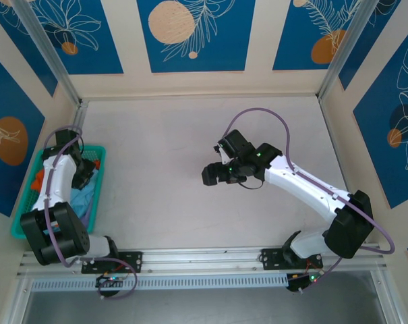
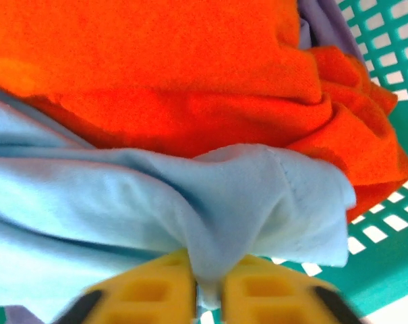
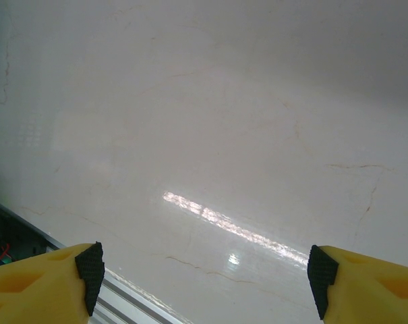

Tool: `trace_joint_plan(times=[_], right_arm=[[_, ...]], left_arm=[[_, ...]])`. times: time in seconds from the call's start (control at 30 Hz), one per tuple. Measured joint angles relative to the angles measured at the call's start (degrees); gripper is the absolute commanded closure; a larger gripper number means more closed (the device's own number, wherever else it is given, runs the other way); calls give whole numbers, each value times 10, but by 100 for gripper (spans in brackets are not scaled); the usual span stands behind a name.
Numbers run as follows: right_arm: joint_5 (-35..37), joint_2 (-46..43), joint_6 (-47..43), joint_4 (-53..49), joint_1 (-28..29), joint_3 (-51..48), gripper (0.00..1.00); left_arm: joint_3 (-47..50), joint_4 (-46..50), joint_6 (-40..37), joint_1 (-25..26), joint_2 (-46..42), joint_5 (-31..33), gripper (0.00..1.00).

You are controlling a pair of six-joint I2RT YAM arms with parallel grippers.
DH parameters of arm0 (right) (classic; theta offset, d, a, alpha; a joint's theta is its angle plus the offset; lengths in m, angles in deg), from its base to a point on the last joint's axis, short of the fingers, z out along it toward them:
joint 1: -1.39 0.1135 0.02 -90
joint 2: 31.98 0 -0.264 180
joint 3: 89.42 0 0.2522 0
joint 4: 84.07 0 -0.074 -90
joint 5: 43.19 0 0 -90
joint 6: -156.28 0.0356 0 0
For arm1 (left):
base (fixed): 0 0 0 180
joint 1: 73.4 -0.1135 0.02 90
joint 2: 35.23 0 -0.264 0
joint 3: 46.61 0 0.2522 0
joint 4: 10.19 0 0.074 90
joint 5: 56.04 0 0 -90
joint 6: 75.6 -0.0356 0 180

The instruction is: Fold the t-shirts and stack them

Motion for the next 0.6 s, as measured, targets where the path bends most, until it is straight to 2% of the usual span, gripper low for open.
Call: trace_joint_plan(times=[0.13, 0.23, 0.43, 0.6], right_arm=[[0, 0, 0, 0, 0, 0, 19], [3, 0, 0, -1, 0, 0, 19], [21, 0, 1, -5, 0, 18, 19], [58, -2, 9, -11, 0, 58, 19]], left_arm=[[-23, 19, -2, 4, -2, 16, 100], [-91, 41, -10, 26, -17, 69, 100], [-311, 50, -43, 126, -51, 189, 100], [-472, 52, -63, 235, -38, 234, 100]])
